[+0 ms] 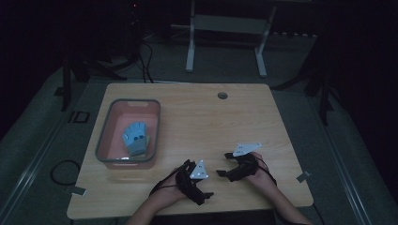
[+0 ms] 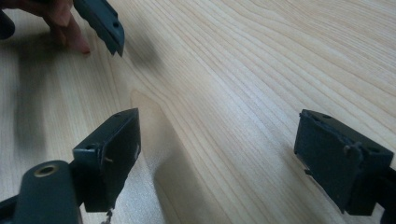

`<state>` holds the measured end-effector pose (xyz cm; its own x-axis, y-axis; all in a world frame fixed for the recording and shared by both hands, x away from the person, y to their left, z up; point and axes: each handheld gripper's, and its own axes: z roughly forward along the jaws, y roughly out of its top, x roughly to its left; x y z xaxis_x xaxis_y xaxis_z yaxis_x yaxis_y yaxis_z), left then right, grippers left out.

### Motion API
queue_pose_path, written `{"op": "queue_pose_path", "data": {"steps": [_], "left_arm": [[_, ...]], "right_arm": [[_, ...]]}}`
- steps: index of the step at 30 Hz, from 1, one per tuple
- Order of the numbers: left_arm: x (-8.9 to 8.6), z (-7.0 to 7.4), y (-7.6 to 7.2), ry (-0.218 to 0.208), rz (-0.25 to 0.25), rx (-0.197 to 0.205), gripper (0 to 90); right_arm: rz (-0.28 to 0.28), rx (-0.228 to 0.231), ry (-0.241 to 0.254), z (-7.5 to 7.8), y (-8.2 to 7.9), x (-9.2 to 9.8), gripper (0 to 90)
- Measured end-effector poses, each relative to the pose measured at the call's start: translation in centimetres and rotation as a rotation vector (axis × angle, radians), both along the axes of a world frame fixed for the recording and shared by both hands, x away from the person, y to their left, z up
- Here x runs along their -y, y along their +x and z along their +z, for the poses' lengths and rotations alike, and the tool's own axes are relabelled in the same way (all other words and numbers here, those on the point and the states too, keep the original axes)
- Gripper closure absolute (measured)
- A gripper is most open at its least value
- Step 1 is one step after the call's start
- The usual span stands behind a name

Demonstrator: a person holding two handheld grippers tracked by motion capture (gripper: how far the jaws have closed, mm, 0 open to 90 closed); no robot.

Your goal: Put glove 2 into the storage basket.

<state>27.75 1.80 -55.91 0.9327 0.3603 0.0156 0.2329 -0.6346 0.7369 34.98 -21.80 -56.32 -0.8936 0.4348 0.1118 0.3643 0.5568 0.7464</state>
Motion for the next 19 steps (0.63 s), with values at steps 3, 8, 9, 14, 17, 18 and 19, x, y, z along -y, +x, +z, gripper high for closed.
{"op": "queue_pose_path", "data": {"steps": [3, 8, 9, 14, 17, 18, 19], "left_arm": [[0.07, -0.03, -0.07, 0.003, -0.007, 0.008, 2.7], [0.03, -0.28, -0.16, 0.009, -0.001, 0.026, 2.7], [0.03, -0.28, -0.18, 0.012, 0.002, 0.031, 2.7], [-0.03, -0.26, -0.17, 0.008, 0.003, 0.031, 2.7], [-0.06, -0.27, -0.16, 0.006, 0.005, 0.034, 2.7], [-0.08, -0.25, -0.13, -0.001, 0.005, 0.028, 2.7], [-0.08, -0.25, -0.13, -0.001, 0.005, 0.028, 2.7]], "right_arm": [[-0.006, 0.007, -0.005, -0.04, 0.0, 0.0, 14.8], [-0.019, 0.017, 0.005, 0.0, 0.08, 0.15, 15.0], [-0.023, 0.017, 0.006, 0.0, 0.1, 0.17, 15.0], [-0.033, 0.011, 0.018, 0.03, 0.21, 0.35, 15.0], [-0.034, 0.011, 0.019, 0.03, 0.21, 0.37, 15.0], [-0.031, 0.013, 0.013, 0.02, 0.2, 0.33, 15.0], [-0.03, 0.014, 0.008, 0.01, 0.2, 0.29, 15.0]]}}
